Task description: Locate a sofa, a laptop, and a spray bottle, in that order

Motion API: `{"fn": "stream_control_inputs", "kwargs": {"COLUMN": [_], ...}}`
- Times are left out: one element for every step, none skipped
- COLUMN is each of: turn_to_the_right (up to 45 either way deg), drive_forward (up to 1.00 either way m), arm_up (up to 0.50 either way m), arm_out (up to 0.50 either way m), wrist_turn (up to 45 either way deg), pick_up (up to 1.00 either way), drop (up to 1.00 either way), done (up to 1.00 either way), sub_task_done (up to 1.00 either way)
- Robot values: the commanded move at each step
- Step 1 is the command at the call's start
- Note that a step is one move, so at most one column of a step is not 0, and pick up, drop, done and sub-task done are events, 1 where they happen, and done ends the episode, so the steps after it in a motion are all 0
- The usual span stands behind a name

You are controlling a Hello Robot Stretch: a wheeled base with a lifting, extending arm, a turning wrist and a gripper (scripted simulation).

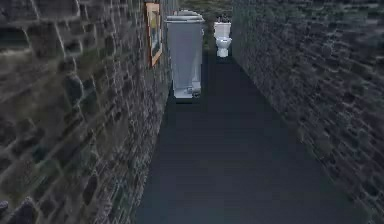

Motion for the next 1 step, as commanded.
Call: {"fn": "stream_control_inputs", "kwargs": {"turn_to_the_right": [45.0], "drive_forward": [0.00], "arm_up": [0.00], "arm_out": [0.00], "wrist_turn": [0.0], "pick_up": [0.00], "drop": [0.00], "done": [0.00], "sub_task_done": [0.00]}}
